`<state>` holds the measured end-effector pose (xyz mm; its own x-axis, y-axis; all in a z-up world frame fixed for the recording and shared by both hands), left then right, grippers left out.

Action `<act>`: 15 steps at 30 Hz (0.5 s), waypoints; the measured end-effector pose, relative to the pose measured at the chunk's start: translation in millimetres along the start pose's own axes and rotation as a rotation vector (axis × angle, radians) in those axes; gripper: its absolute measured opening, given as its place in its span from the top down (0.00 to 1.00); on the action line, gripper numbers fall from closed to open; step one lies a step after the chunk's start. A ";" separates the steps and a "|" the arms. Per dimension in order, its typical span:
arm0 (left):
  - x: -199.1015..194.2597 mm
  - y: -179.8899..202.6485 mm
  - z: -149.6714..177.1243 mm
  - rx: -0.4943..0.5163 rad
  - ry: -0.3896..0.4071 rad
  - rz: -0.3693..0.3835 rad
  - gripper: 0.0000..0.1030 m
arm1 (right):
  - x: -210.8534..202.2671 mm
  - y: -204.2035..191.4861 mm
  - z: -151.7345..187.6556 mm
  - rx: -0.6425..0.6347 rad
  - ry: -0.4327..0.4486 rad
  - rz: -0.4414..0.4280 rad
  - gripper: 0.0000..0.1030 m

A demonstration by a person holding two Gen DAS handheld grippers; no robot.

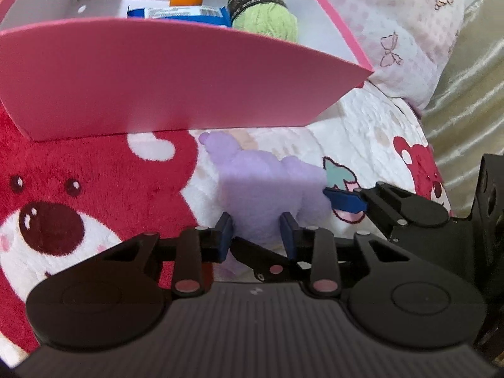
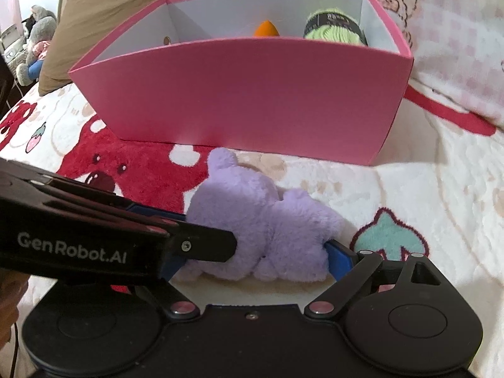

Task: Organize objects
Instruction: 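Lower the open left gripper around the lilac plush toy, then close the left gripper on the lilac plush toy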

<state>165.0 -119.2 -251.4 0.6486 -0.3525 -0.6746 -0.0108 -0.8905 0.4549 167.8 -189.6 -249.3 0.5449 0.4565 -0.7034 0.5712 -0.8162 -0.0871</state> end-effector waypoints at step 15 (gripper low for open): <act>-23.5 9.7 -7.2 0.007 0.022 0.028 0.66 | -21.9 -14.5 -11.2 -0.134 0.056 0.008 0.09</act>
<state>155.1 -117.5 -227.0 0.6643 -0.3709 -0.6490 -0.0341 -0.8824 0.4693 154.4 -183.7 -224.7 0.5811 0.4726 -0.6626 0.6416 -0.7668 0.0157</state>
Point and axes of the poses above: each gripper's, at about its wrist camera, not at the fingertips, and x roughly the way its jaws point, y to its right, z to its underside, the point moved 8 cm from there along x, roughly the way its jaws point, and after that the axes turned 8 degrees about y, right-handed, at the moved point
